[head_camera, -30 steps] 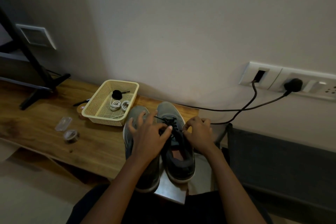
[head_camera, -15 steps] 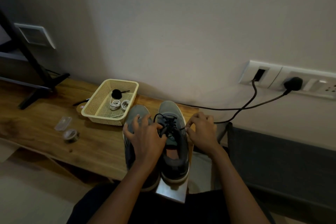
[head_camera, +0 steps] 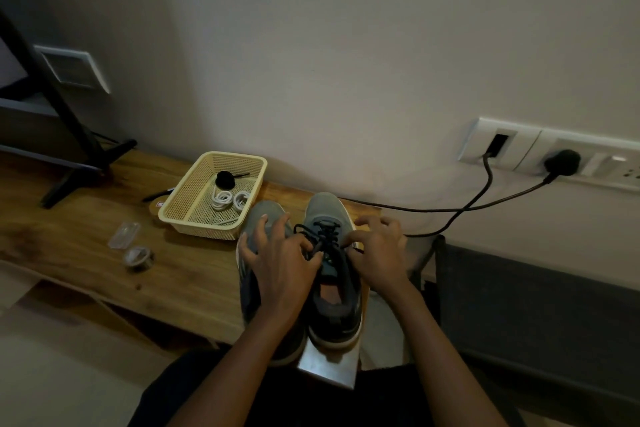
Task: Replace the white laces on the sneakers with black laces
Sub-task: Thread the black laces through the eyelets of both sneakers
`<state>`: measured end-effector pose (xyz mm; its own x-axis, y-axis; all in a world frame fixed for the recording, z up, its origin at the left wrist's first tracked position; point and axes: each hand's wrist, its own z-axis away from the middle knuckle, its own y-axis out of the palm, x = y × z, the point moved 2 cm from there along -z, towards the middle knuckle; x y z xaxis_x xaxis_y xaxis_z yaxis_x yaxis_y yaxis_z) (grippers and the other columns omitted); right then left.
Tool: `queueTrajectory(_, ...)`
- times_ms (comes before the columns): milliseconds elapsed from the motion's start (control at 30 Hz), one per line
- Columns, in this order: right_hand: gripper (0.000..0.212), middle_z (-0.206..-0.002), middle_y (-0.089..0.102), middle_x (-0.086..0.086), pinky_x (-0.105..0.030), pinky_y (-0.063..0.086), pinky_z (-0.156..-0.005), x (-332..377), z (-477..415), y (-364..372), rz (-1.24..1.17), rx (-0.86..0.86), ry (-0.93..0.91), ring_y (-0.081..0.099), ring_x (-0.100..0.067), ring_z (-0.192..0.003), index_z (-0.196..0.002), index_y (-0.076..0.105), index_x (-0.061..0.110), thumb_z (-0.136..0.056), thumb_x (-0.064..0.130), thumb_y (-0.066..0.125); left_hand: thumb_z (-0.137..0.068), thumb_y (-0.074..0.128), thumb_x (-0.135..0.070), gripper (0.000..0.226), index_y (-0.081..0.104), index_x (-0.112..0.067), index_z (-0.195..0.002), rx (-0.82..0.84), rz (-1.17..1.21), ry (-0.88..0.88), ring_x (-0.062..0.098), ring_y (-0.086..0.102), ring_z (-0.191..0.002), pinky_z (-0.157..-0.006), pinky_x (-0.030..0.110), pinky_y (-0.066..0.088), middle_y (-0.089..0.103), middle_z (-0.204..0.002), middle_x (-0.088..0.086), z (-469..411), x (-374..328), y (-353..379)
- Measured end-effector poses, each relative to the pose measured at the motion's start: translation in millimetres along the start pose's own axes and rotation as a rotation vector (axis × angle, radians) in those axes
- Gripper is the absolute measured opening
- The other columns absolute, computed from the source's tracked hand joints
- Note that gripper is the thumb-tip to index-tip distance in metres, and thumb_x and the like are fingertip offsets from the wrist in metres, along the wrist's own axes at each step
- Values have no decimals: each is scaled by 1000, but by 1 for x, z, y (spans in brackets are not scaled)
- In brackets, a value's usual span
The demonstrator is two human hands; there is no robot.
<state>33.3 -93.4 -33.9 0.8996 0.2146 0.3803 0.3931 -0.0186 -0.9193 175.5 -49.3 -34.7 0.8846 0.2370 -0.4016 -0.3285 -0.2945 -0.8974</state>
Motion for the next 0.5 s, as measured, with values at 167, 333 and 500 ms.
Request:
queueTrajectory(167, 12, -120, 55, 6, -40, 25, -96, -16, -1, -8, -22, -212, 170, 34, -24, -118, -93, 74, 27, -86, 26, 64, -79, 69, -41, 12, 67, -29, -77, 13, -1, -4, 18, 8, -143, -109, 49, 2, 38, -147, -11, -2, 0, 0)
queueTrajectory(333, 18, -130, 52, 3, -39, 24, -98, -23, -2, -13, -100, -250, 284, 31, -26, -121, -99, 72, 23, -87, 18, 61, -79, 69, -41, 13, 64, -29, -77, 25, 24, 3, 18, 11, -143, -109, 49, 2, 39, -145, -13, -2, 0, 2)
queueTrajectory(500, 25, -148, 32, 8, -45, 16, -106, -1, 3, -6, 29, -52, 40, 15, -28, -136, -104, 70, 39, -83, 27, 64, -79, 69, -42, 13, 63, -30, -76, 32, 29, 14, 18, 12, -143, -111, 49, 6, 38, -146, -12, -2, 1, 3)
